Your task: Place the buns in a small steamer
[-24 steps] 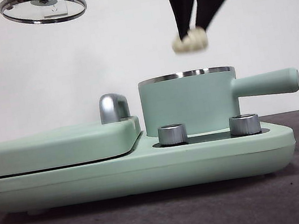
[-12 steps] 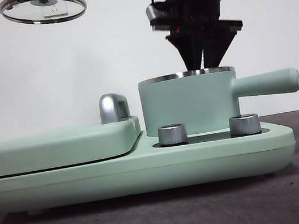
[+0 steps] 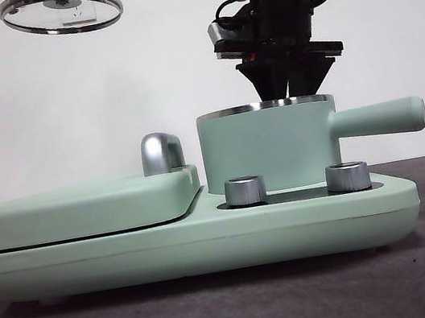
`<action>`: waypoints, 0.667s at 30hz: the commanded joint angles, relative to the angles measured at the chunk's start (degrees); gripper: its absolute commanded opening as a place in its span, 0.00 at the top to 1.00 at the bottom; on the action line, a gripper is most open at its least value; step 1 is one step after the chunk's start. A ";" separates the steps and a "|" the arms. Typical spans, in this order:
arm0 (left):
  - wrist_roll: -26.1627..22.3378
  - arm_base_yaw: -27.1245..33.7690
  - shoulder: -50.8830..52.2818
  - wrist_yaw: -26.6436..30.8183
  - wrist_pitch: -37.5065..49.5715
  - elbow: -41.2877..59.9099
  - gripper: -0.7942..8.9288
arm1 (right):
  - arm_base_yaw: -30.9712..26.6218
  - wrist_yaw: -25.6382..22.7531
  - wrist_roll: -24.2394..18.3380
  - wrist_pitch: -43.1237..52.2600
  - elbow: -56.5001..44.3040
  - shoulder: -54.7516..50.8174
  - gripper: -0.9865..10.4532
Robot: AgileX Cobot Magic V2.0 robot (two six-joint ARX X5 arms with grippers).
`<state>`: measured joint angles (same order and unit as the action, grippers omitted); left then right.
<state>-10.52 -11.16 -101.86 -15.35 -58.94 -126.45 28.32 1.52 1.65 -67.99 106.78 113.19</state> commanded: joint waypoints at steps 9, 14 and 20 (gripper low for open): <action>-0.35 -0.15 0.31 -0.52 1.22 -2.27 0.90 | 0.28 -0.02 -0.57 0.22 1.36 1.57 0.62; -0.35 -0.15 0.31 -0.52 1.20 -2.27 0.90 | 0.26 -0.04 -0.57 0.57 1.36 1.51 0.62; -0.35 -0.15 0.31 -0.52 1.14 -2.27 0.90 | 0.28 -0.04 -0.39 1.84 1.75 1.09 0.62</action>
<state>-10.52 -11.16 -101.86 -15.35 -58.96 -126.45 28.32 1.50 1.63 -66.54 106.78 113.19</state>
